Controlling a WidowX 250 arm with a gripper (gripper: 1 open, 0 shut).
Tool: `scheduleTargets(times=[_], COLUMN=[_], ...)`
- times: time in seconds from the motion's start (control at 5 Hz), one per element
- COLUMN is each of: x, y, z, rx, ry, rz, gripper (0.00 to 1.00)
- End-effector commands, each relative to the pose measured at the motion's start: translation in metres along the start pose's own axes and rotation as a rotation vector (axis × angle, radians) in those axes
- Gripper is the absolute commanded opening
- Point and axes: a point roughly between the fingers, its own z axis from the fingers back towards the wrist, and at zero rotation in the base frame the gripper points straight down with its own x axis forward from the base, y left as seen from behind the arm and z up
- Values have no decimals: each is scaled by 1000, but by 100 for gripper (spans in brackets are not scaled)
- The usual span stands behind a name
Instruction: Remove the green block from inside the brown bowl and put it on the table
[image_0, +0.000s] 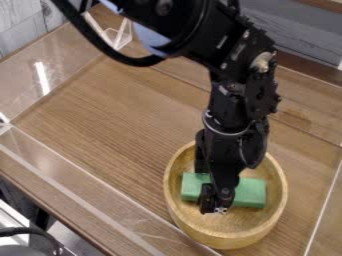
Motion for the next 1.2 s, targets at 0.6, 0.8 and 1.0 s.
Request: scheduleTargets(times=[0.6,0.8,1.0], x=[1,2,2], y=[7,6,6], z=[-4,-5,-5], rx=[11,11,9], ry=[-32,-33,-33], rz=[23,25,29], gripper=[0,0,0])
